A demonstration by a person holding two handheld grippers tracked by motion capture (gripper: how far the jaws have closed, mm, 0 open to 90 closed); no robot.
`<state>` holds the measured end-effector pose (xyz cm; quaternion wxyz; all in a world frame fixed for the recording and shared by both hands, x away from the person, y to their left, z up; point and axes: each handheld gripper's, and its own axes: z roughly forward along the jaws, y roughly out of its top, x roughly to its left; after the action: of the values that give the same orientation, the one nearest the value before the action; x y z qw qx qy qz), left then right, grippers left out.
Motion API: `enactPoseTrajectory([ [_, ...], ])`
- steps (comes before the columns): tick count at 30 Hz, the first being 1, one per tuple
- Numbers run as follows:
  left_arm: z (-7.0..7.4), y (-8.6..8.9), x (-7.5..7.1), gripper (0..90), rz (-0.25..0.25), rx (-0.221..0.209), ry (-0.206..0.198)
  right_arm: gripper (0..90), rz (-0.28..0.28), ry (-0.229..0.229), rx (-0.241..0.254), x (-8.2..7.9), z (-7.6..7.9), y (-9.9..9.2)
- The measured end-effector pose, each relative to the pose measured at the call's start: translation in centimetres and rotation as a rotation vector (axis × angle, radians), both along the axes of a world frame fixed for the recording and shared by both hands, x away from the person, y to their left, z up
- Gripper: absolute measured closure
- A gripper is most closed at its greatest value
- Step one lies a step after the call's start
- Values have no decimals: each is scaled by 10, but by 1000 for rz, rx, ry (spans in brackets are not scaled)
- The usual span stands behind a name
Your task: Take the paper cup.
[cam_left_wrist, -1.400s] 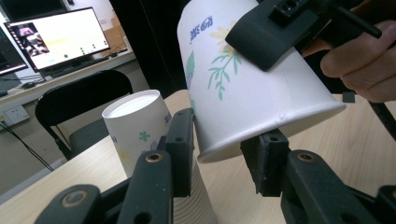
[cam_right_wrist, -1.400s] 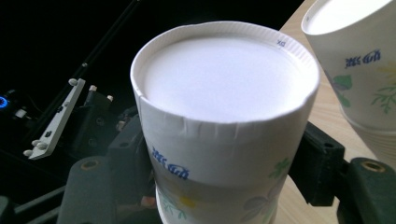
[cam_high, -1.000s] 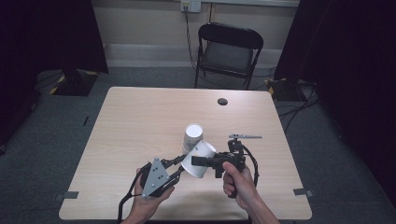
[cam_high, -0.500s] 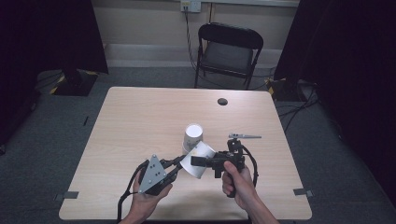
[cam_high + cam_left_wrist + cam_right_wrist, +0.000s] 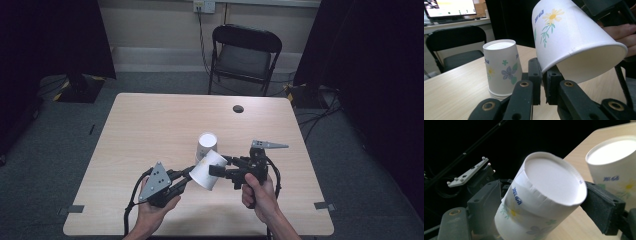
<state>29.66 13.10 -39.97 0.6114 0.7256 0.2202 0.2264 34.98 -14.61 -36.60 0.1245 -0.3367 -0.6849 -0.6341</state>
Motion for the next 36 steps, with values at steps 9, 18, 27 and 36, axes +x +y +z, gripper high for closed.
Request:
enactPoseTrajectory([
  [9,-2,1,2,856,-24,3,39,162,-55,-105,10,-2,12,-12],
  [18,-3,1,8,855,-69,29,148,262,-124,-341,-124,-14,28,-19],
  [27,-4,3,10,855,-92,53,210,336,-98,-559,-299,-27,29,-8],
  [36,-7,6,17,855,-108,64,276,322,-34,-637,-409,-36,20,-5],
])
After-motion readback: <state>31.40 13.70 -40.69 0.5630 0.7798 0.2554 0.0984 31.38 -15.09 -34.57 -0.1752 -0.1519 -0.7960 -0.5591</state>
